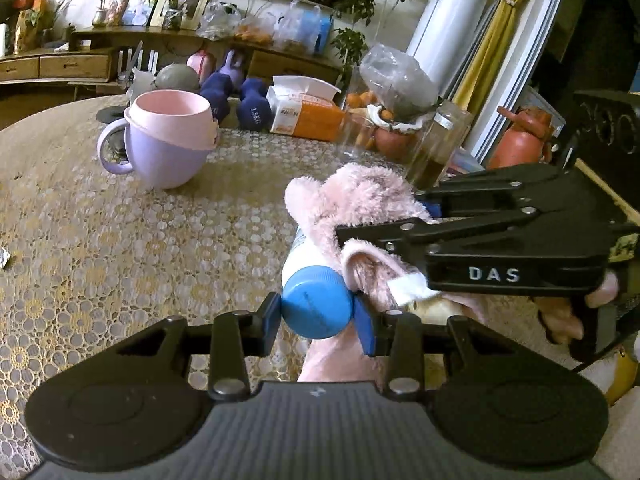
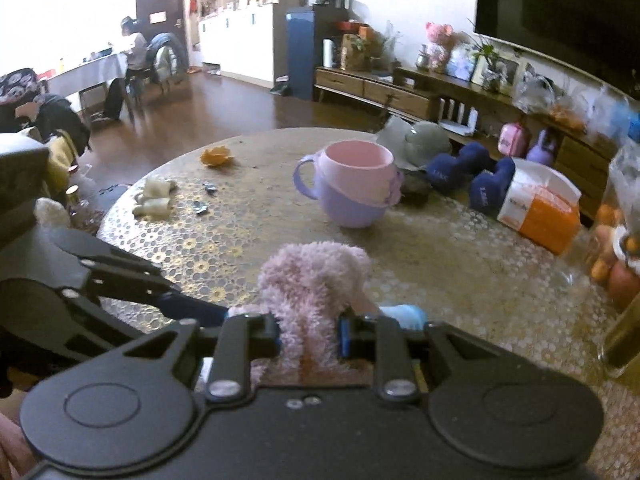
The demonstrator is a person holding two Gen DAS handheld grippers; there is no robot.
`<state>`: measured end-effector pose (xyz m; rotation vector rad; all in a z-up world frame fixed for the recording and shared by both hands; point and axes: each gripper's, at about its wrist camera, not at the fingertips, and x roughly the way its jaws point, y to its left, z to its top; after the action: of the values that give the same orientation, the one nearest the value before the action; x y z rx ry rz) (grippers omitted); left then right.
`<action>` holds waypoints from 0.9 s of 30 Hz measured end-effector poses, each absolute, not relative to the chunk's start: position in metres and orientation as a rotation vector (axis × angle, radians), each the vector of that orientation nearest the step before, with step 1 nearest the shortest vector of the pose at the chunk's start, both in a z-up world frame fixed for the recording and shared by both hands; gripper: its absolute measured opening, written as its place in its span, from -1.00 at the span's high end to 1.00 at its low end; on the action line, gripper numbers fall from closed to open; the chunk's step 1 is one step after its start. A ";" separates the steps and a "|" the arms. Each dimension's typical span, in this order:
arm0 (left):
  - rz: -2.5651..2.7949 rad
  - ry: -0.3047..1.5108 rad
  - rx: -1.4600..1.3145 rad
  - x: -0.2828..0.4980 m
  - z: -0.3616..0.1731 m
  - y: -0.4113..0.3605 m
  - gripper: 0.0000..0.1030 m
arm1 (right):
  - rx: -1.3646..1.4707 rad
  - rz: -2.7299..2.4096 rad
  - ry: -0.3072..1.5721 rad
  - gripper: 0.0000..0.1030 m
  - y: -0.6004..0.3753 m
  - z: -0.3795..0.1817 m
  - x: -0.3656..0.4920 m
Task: Clean container
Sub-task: 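Wipe the bottle body again with the towel in the right tool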
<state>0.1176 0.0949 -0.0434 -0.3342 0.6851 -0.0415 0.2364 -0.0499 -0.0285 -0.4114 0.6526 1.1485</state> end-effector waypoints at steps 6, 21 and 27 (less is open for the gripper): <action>-0.041 0.692 -0.358 0.119 -0.044 0.098 0.26 | -0.368 1.100 0.671 0.57 -0.049 -0.036 0.254; -0.046 0.687 -0.373 0.118 -0.046 0.101 0.26 | -0.303 0.857 0.753 0.56 -0.058 -0.071 0.318; -0.044 0.688 -0.385 0.119 -0.045 0.101 0.26 | -0.363 0.732 0.795 0.57 -0.068 -0.086 0.325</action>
<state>0.1190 0.1013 -0.0450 -0.3851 0.6879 -0.0438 0.3253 -0.0676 -0.0865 -0.3633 0.7954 0.7322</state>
